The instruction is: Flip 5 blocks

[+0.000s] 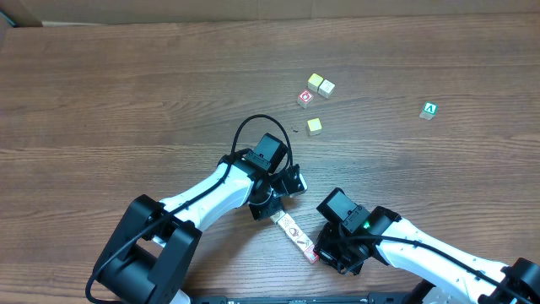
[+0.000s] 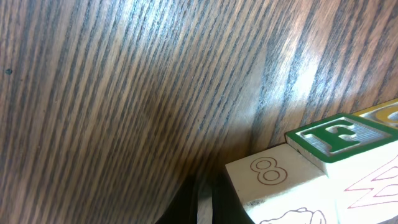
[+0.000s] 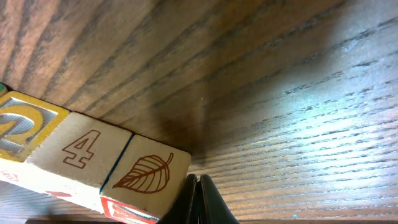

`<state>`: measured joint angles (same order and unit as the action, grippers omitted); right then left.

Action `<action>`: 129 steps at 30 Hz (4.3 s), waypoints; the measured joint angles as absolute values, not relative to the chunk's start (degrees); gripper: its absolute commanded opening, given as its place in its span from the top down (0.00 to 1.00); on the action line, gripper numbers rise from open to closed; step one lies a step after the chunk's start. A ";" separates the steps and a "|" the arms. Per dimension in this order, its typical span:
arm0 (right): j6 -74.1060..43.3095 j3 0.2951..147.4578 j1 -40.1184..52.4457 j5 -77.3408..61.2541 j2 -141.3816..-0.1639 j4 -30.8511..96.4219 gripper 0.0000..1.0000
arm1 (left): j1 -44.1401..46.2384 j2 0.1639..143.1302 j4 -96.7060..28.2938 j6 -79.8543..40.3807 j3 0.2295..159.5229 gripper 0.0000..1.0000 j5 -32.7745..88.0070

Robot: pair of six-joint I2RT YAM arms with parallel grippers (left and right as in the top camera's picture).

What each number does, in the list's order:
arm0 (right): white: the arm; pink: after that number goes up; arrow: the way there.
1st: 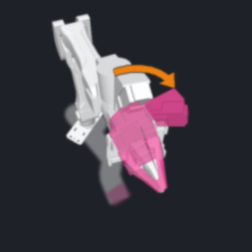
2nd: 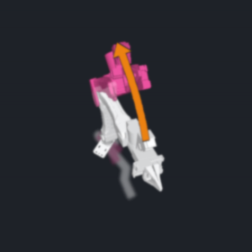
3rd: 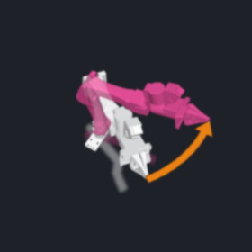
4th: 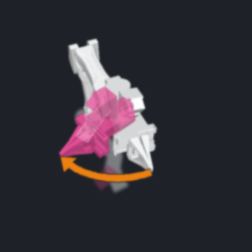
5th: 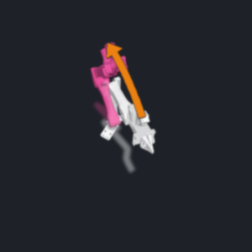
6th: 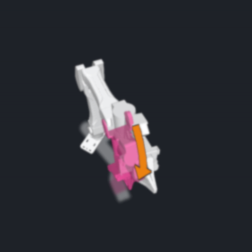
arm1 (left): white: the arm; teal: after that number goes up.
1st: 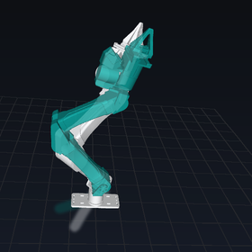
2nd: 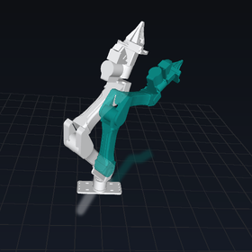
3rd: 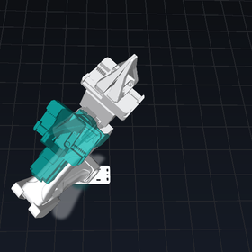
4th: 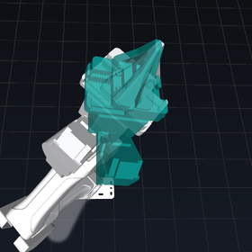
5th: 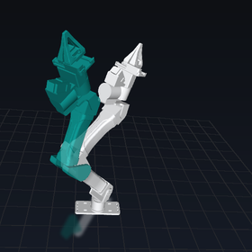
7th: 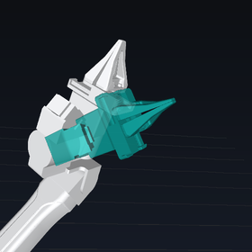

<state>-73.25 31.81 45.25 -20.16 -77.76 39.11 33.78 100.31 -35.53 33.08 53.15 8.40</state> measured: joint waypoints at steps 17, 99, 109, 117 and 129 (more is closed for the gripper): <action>-75.05 31.81 47.66 -20.14 -77.76 38.68 0.96 | 34.04 100.29 -35.40 35.22 53.17 0.96 8.03; -90.04 31.81 59.40 -17.98 -77.76 33.06 0.96 | 34.04 100.29 -35.09 36.23 53.15 0.96 7.92; -94.15 31.81 60.10 -17.78 -77.76 33.17 0.96 | 34.04 100.29 -35.09 36.21 53.15 0.96 7.94; -100.53 31.81 61.84 -18.22 -77.76 33.21 0.96 | 34.04 100.29 -35.09 36.21 53.15 0.96 7.92; -104.86 31.81 61.91 -17.74 -77.76 31.66 0.96 | 34.04 100.29 -35.11 36.21 53.15 0.96 7.94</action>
<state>-104.86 31.81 61.91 -17.74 -77.76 31.66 34.04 100.29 -35.11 36.21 53.15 7.94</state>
